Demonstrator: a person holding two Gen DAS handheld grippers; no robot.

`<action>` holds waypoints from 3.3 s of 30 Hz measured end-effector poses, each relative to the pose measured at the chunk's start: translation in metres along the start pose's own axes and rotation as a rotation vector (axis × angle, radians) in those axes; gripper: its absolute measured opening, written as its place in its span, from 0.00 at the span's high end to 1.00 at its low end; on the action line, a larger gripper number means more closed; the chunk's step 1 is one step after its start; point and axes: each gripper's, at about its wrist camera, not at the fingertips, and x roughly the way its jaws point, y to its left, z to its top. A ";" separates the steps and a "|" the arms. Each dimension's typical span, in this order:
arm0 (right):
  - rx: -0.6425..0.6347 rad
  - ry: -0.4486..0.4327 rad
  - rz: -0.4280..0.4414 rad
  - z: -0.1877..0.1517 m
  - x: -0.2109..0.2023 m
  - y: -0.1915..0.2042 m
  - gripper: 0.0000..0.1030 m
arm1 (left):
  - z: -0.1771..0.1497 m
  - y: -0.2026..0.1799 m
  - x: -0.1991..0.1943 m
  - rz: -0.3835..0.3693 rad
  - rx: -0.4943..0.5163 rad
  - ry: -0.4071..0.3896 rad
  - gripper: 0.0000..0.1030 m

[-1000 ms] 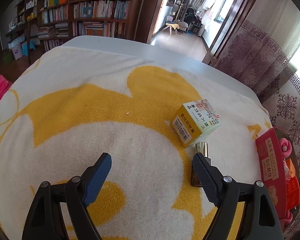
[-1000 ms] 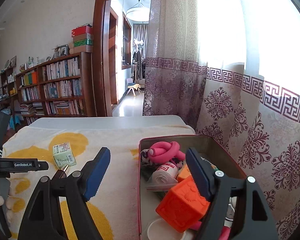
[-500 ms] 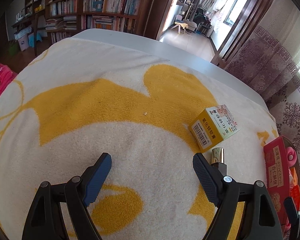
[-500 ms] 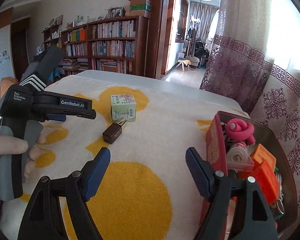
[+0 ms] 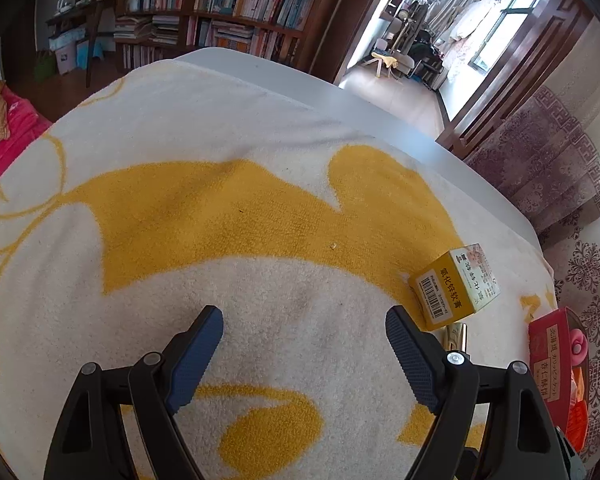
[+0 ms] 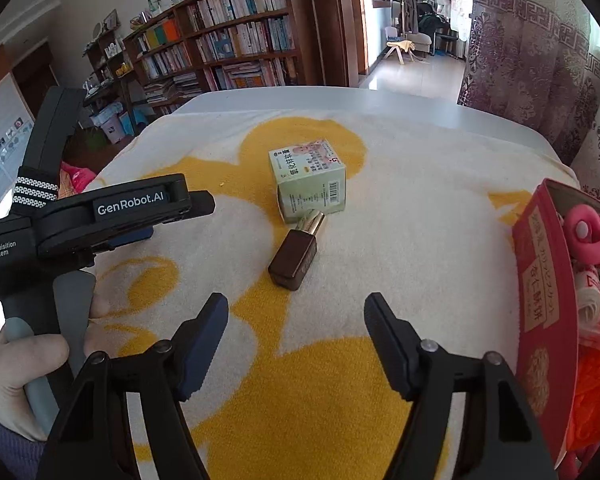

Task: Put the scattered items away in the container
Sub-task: 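Grasp the brown bottle with right tool while left tool grasps the medicine box, then carry bottle and medicine box into the red tin and open both tools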

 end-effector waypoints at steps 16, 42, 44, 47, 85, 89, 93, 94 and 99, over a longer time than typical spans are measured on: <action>0.037 0.030 -0.110 0.002 0.022 -0.013 0.79 | 0.001 0.001 0.003 -0.013 0.005 -0.004 0.17; 0.117 -0.042 -0.073 -0.018 0.003 -0.046 0.79 | 0.021 -0.122 0.053 0.028 0.285 0.021 0.17; 0.118 -0.043 -0.072 -0.018 0.003 -0.046 0.79 | 0.024 -0.122 0.059 0.041 0.275 0.025 0.17; 0.118 -0.043 -0.070 -0.019 0.003 -0.047 0.79 | 0.028 -0.123 0.066 0.050 0.268 0.027 0.17; 0.207 -0.109 0.040 -0.013 -0.025 -0.057 0.79 | 0.024 -0.084 0.052 0.000 0.208 0.006 0.17; 0.216 -0.105 0.040 -0.014 -0.023 -0.061 0.79 | 0.024 -0.092 0.055 0.052 0.251 -0.017 0.45; 0.226 -0.147 0.056 -0.011 -0.036 -0.063 0.79 | 0.024 -0.084 0.038 -0.013 0.216 -0.025 0.56; 0.227 -0.161 0.059 -0.010 -0.040 -0.063 0.79 | 0.025 -0.082 0.031 -0.028 0.210 -0.034 0.56; 0.241 -0.224 0.066 -0.007 -0.065 -0.065 0.79 | 0.021 -0.084 -0.009 -0.105 0.205 -0.071 0.56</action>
